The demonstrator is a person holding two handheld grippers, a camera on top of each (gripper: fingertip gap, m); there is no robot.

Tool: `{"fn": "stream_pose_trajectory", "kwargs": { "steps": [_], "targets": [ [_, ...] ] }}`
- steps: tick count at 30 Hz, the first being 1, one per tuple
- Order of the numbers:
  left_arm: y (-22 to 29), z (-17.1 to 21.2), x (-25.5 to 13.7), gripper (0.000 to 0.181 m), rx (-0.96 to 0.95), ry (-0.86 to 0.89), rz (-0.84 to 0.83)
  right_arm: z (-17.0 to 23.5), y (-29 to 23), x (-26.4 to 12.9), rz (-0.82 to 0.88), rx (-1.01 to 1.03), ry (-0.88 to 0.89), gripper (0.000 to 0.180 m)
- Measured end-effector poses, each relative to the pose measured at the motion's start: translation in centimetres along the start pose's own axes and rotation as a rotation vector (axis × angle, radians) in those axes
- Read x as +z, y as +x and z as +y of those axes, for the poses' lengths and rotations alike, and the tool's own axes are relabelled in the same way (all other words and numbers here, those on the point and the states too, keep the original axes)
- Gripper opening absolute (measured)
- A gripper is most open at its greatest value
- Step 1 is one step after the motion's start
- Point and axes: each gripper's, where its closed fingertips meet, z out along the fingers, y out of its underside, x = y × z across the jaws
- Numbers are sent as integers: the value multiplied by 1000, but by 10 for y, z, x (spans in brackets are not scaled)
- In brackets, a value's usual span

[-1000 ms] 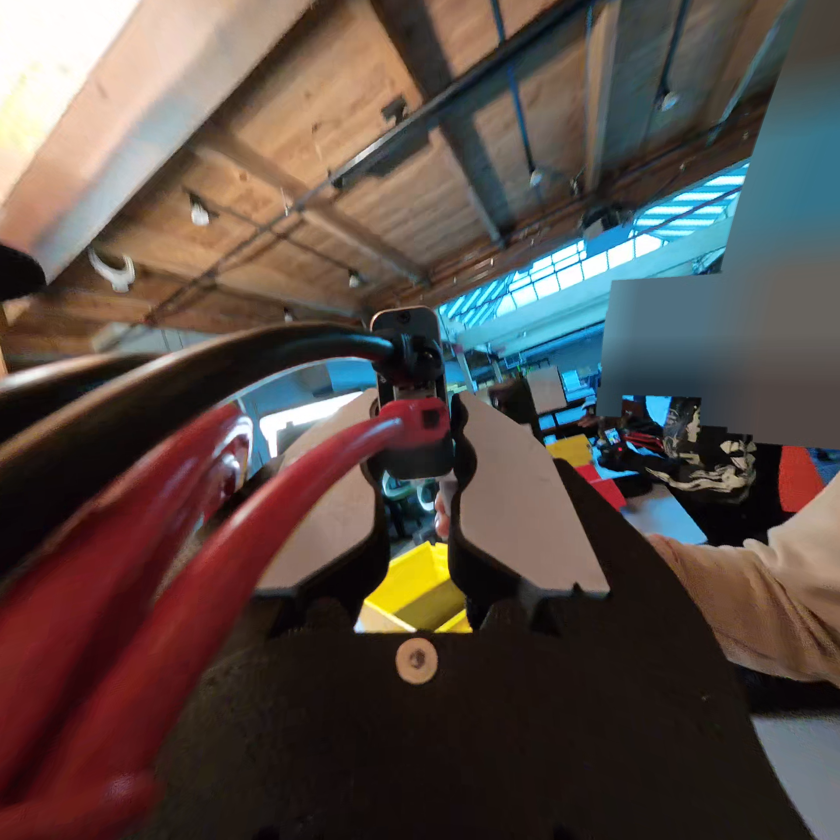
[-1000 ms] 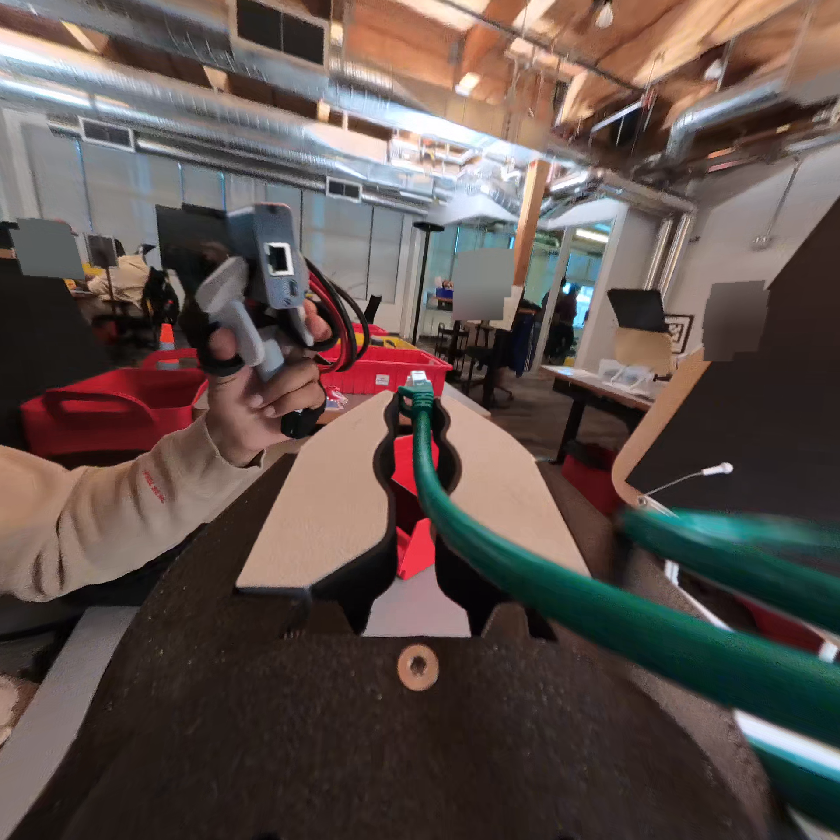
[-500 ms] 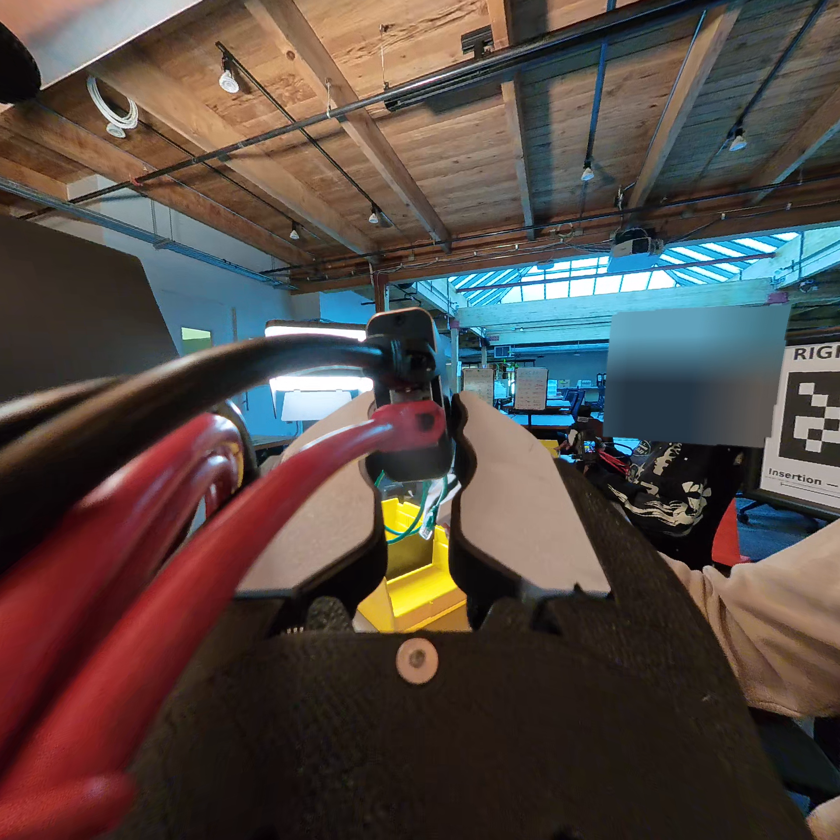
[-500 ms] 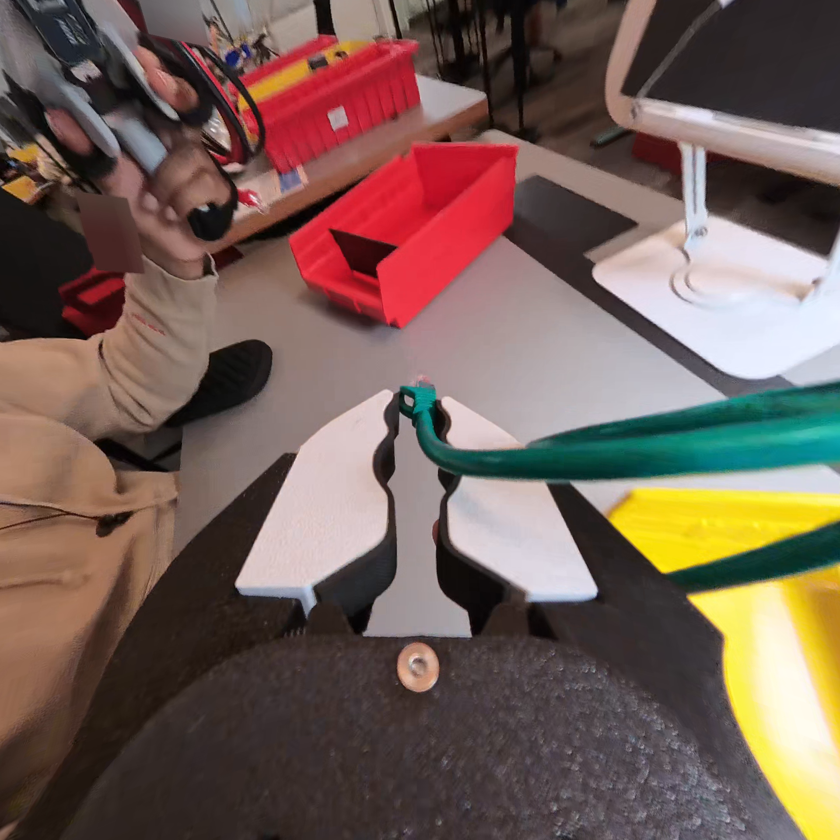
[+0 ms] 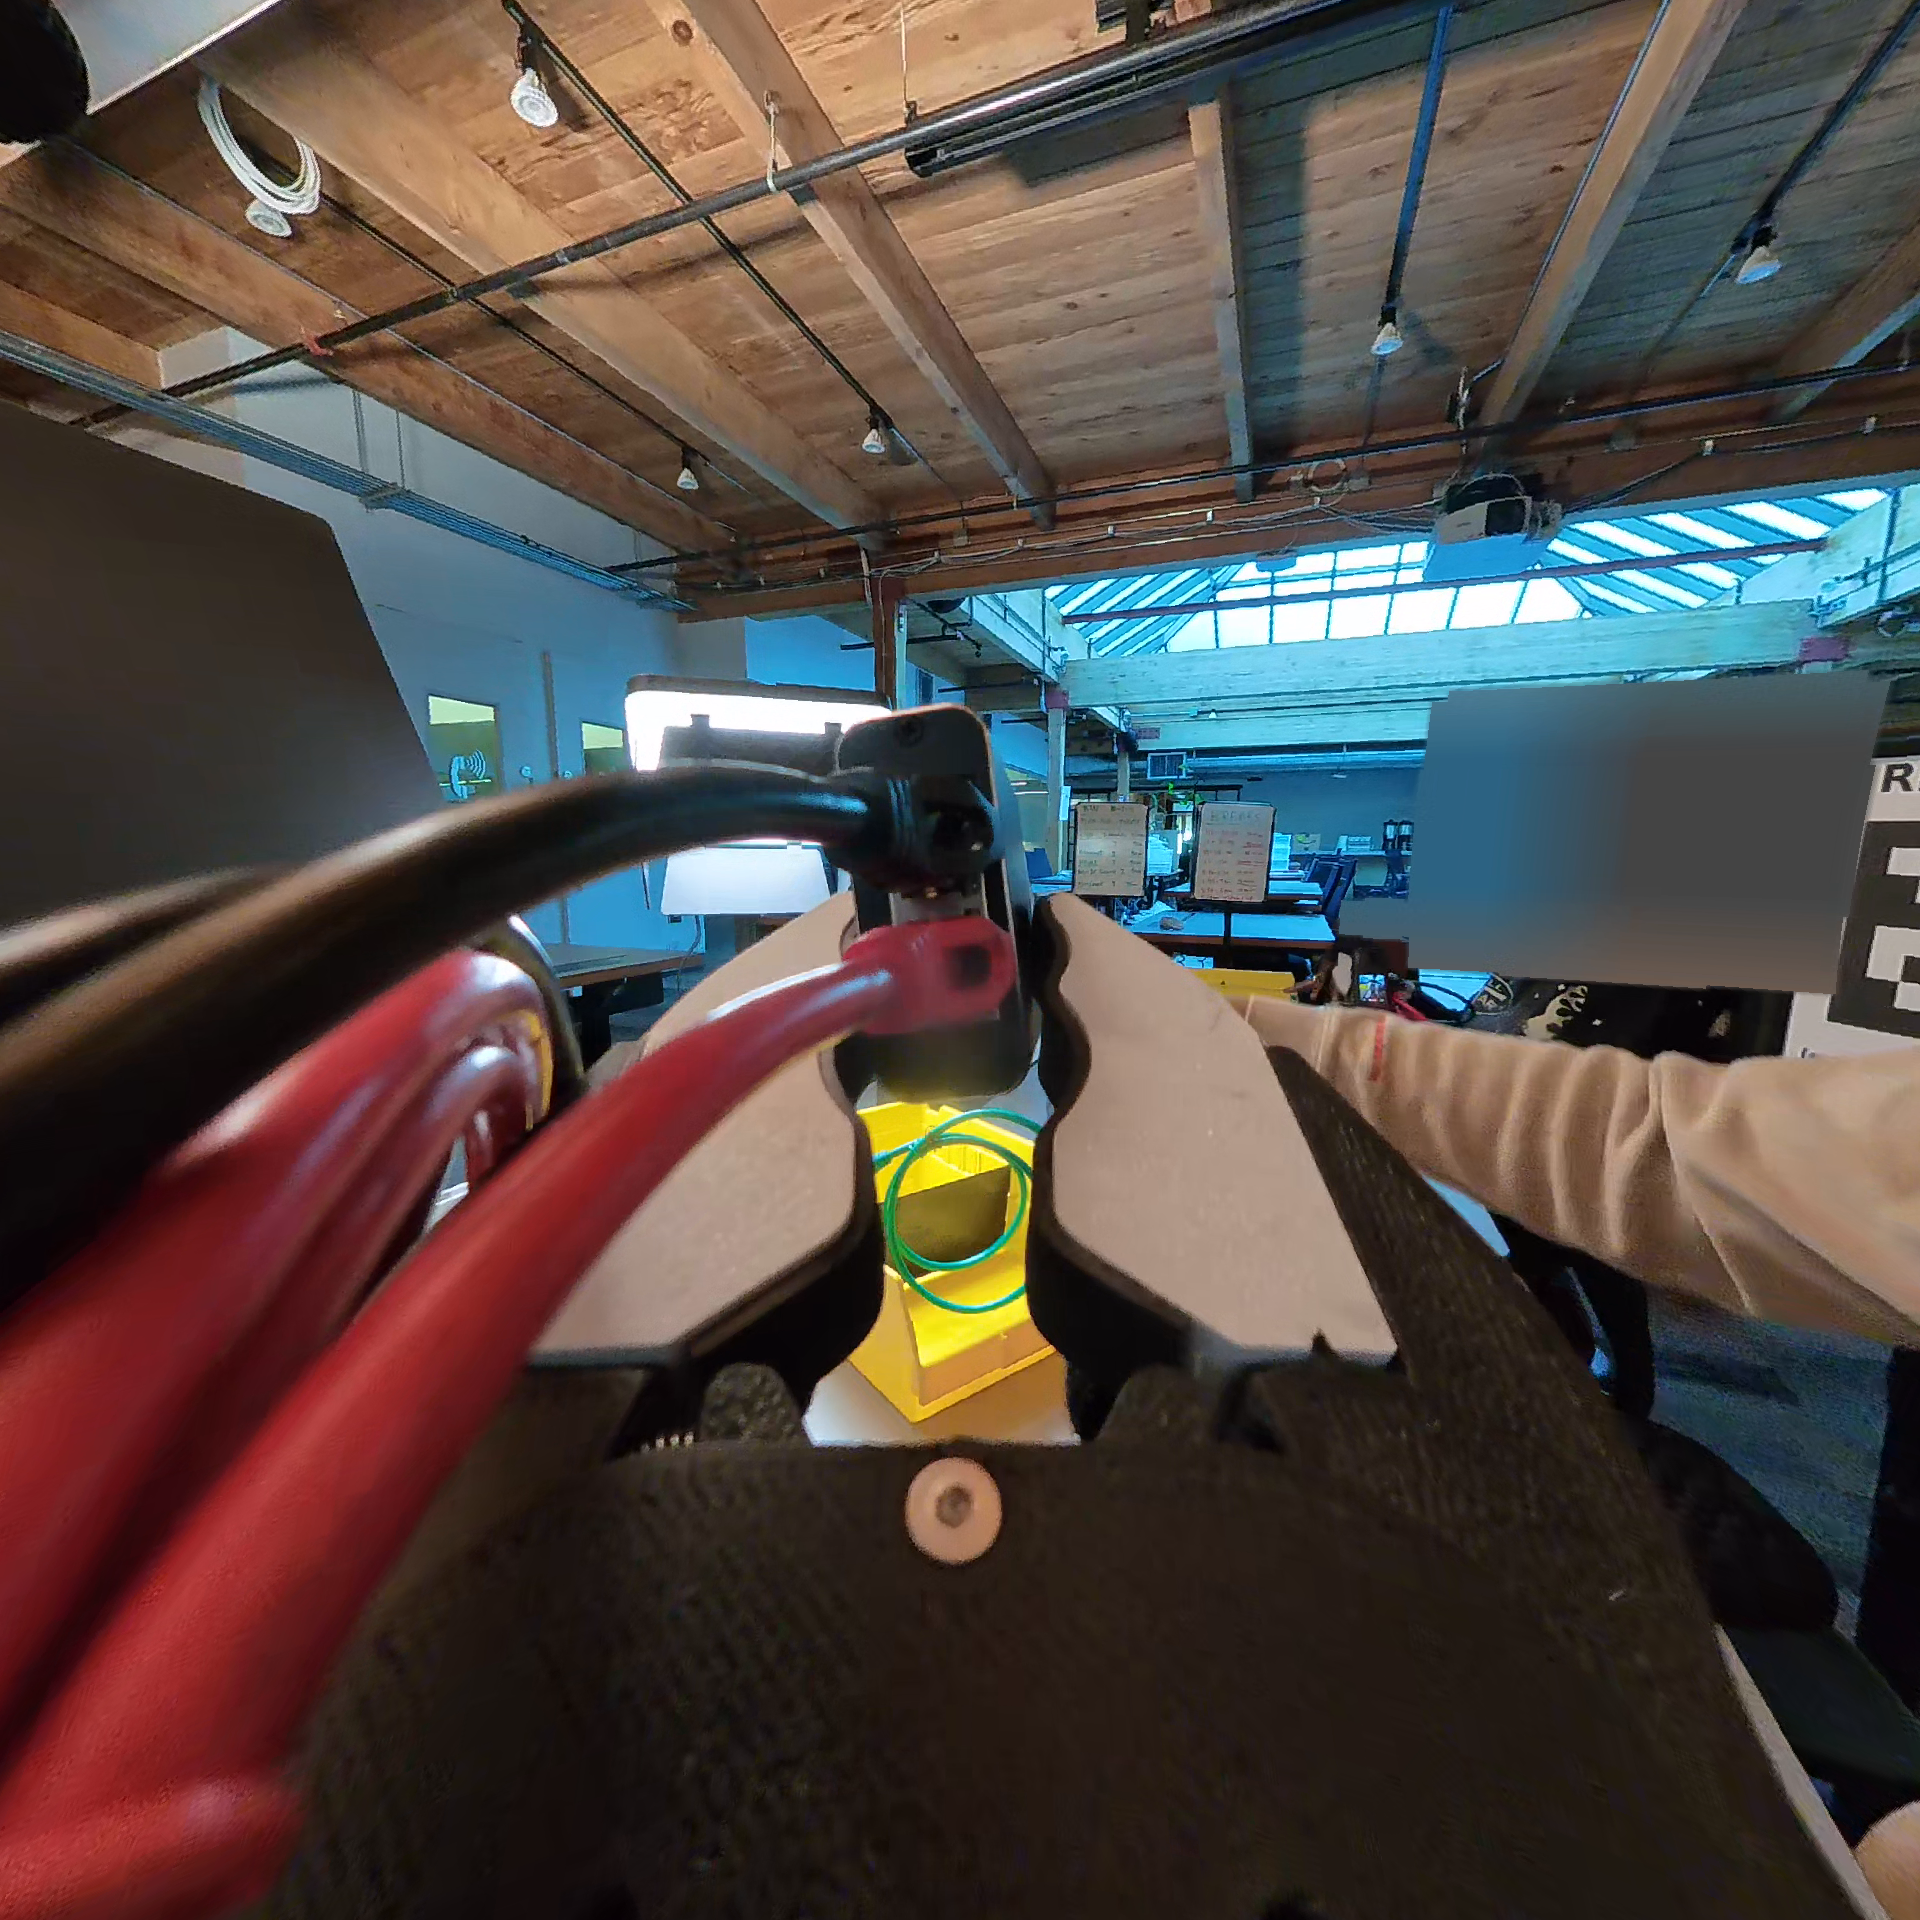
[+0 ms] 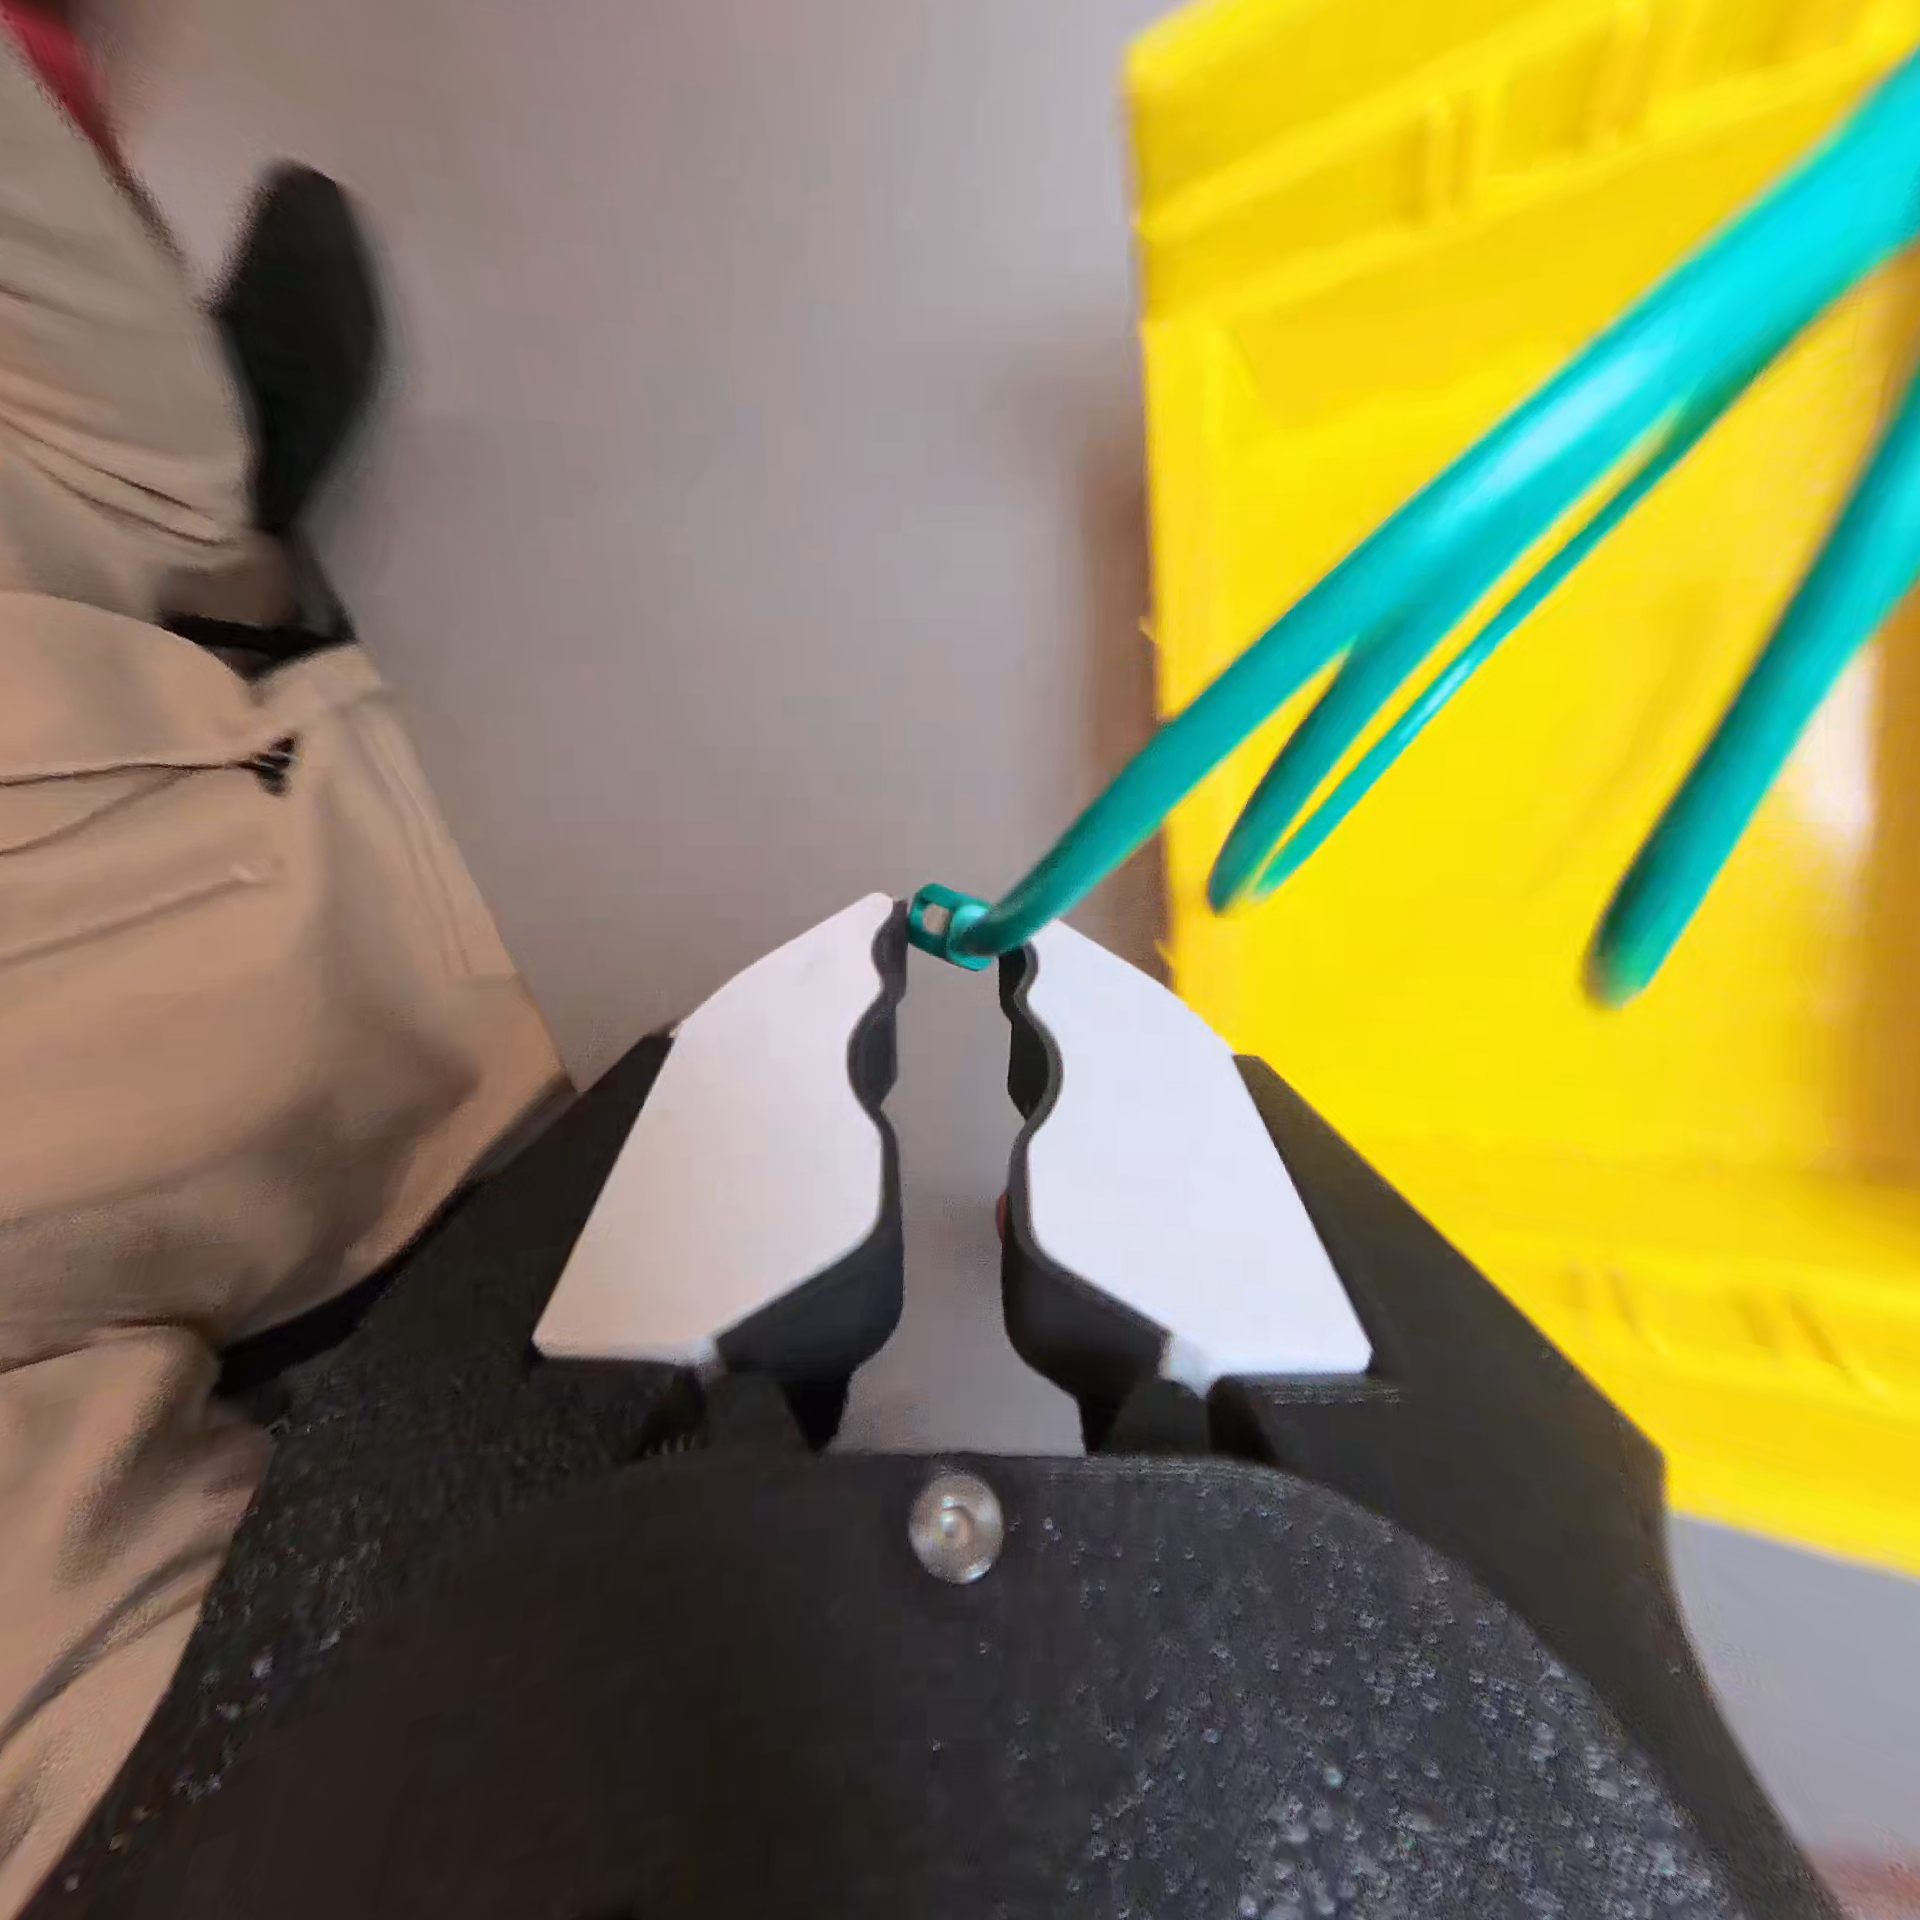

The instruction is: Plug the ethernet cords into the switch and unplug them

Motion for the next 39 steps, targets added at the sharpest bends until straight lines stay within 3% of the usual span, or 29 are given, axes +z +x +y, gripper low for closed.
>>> {"fn": "stream_pose_trajectory", "kwargs": {
  "steps": [4, 10, 12, 15, 20, 28, 33, 39],
  "targets": [
    [1, 7, 3, 28, -11, -19, 4, 8, 52, -40, 239, 106, -105, 20],
    [-5, 23, 6, 28, -21, -60, -6, -32, 106, -104, 755, 40, 52, 28],
    [-9, 30, 7, 28, -44, -68, -9, -53, 106, -123, 965, -46, 130, 31],
    [-15, 40, 8, 28, -91, -80, -11, -85, 76, -121, 1057, -196, 246, 36],
    [-19, 58, 12, 28, -132, -115, -9, -139, -21, -71, 874, -454, 531, 38],
    [-2, 81, 19, 28, -156, -178, 94, -187, -205, 7, 233, -756, 909, 44],
    [25, 117, 14, 28, -104, -486, 233, -189, -246, 35, 32, -800, 911, 48],
    [45, 190, -5, 27, -46, -944, 282, -173, -239, 76, 48, -807, 687, 44]
  ]
}}
